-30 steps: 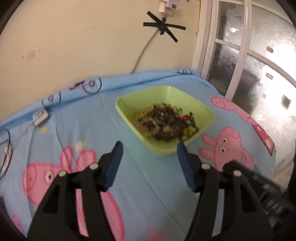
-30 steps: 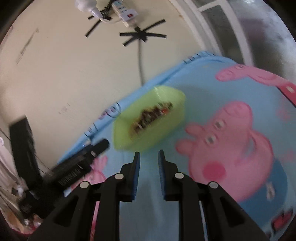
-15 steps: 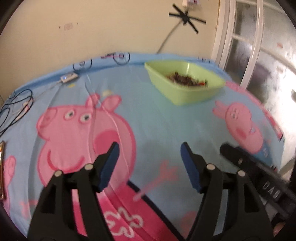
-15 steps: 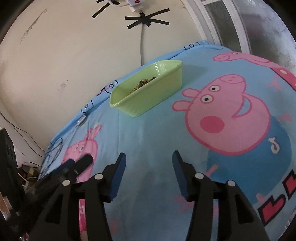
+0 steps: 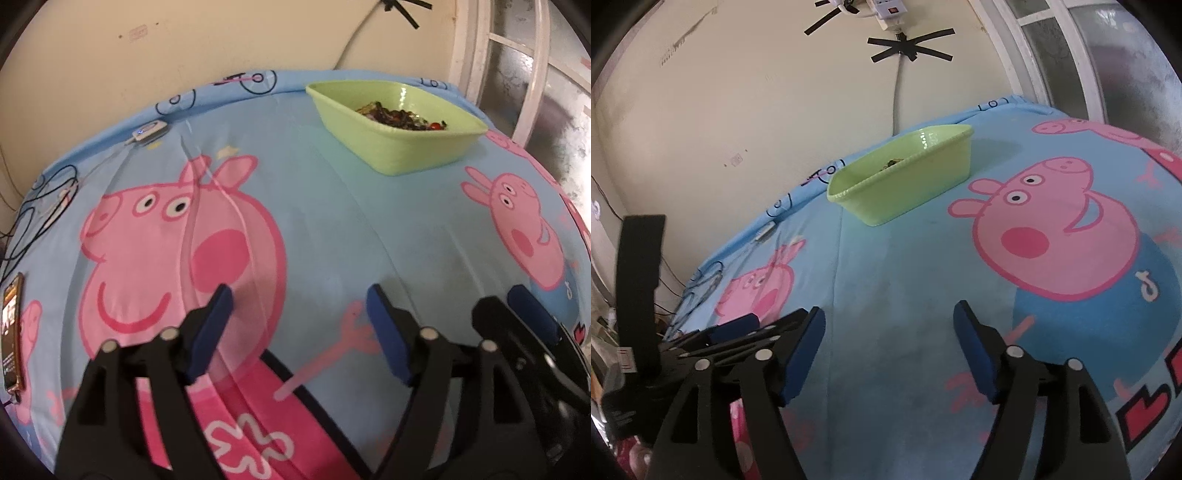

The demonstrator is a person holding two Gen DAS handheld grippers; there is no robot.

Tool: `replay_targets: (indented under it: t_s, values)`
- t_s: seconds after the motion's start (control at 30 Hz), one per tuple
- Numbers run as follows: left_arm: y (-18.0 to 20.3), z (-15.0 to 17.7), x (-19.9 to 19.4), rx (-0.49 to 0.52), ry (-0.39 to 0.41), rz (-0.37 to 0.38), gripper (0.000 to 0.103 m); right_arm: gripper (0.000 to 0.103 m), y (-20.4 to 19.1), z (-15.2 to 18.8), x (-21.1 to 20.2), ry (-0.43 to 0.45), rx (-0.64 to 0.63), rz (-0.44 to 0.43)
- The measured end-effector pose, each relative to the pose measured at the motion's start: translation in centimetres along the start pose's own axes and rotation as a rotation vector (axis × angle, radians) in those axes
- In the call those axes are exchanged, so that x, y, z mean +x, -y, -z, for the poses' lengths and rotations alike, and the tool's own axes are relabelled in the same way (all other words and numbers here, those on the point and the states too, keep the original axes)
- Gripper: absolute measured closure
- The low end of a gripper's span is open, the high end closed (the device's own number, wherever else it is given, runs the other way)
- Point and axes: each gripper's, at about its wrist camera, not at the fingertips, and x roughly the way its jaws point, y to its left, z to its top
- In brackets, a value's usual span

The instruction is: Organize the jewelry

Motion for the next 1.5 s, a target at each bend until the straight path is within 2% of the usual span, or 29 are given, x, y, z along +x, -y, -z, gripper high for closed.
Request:
replay_targets:
  t_s: [0.17, 0.3, 0.47, 0.57, 0.9, 0.97, 1.03, 1.17, 1.33, 1.4, 1.5]
  values:
    - [0.1, 0.0, 0.2, -0.003, -0.010, -0.010, 0.023, 0.045, 0.6, -0.1, -0.1, 0.005, 0.031, -0.059]
    - [-0.6, -0.1, 0.6, -0.032, -0.035, 0.020, 0.015, 0.045, 0.8, -0.1, -0.3, 0.017, 0.037, -0.073]
    - [-0.5, -0.1, 0.7, -0.033, -0.038, 0.019, 0.014, 0.045, 0.9, -0.1, -0.4, 0.020, 0.036, -0.076]
    - [-1.0, -0.2, 0.9, -0.062, -0.058, 0.004, 0.006, 0.045, 0.9, -0.1, -0.4, 0.018, 0.035, -0.071]
    - [-1.1, -0.1, 0.7, -0.058, -0.053, 0.006, 0.006, 0.045, 0.9, -0.1, -0.6, 0.017, 0.034, -0.076]
    - [-1.1, -0.1, 0.7, -0.060, -0.050, 0.005, 0.006, 0.044, 0.9, 0.1, -0.9, 0.024, 0.050, -0.059]
    - [-1.2, -0.1, 0.6, -0.064, -0.049, 0.003, 0.006, 0.039, 0.8, 0.0, -1.3, 0.033, 0.069, -0.015]
    - [-1.6, -0.1, 0.5, -0.087, -0.048, -0.037, 0.006, 0.035, 0.2, -1.2, -1.5, 0.072, 0.041, 0.116]
    - [-2.5, -0.2, 0.6, -0.125, -0.054, -0.056, 0.006, 0.033, 0.3, -2.9, 0.1, 0.038, 0.025, 0.174]
    - [-2.5, -0.2, 0.5, -0.126, -0.046, -0.080, 0.006, 0.032, 0.7, -3.2, 1.7, -0.041, 0.039, 0.154]
    - [-2.4, -0.2, 0.4, -0.120, -0.036, -0.101, 0.006, 0.031, 0.9, -3.0, 1.7, -0.046, 0.045, 0.137]
